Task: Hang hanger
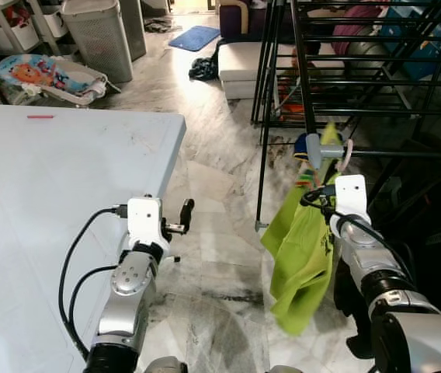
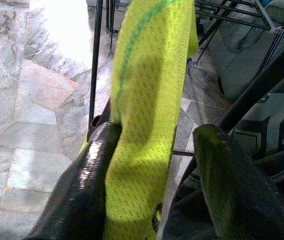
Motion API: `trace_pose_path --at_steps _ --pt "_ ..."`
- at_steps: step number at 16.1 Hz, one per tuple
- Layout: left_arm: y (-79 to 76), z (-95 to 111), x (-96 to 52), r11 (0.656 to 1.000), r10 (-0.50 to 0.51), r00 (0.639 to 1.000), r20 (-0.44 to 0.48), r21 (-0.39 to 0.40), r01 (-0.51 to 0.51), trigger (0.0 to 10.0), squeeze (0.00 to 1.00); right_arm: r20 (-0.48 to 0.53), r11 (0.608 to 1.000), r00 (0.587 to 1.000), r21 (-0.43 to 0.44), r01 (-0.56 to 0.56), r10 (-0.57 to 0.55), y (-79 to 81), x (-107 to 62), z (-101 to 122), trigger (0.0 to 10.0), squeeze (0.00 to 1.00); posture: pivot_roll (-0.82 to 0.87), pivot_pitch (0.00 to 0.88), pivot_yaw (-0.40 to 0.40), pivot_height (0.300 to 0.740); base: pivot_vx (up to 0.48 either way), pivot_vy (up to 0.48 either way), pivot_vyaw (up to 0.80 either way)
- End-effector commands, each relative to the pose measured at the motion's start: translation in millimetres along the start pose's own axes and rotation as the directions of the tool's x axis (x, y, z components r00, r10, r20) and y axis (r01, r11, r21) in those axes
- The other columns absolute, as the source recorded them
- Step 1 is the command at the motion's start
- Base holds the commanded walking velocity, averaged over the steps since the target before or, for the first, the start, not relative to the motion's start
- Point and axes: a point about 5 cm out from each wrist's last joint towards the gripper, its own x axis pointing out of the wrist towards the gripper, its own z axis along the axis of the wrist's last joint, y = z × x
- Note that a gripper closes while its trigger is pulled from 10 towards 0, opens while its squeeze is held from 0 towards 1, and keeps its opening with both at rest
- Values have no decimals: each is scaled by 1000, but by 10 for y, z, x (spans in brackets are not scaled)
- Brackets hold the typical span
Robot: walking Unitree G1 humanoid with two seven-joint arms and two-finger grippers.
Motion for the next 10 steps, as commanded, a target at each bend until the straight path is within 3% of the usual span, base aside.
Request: trace_pose_path --at_steps 1,10 --pt "-5 4 20 1000 -3 1000 -7 2 3 10000 0 6 1000 1000 0 3 -3 -17 15 36 0 0 -43 0 46 740 0 0 0" --pt "-19 -6 34 1000 -6 1000 -12 -1 6 10000 0 -42 999 998 22 -35 36 84 -25 -134 0 0 -49 0 45 740 0 0 0"
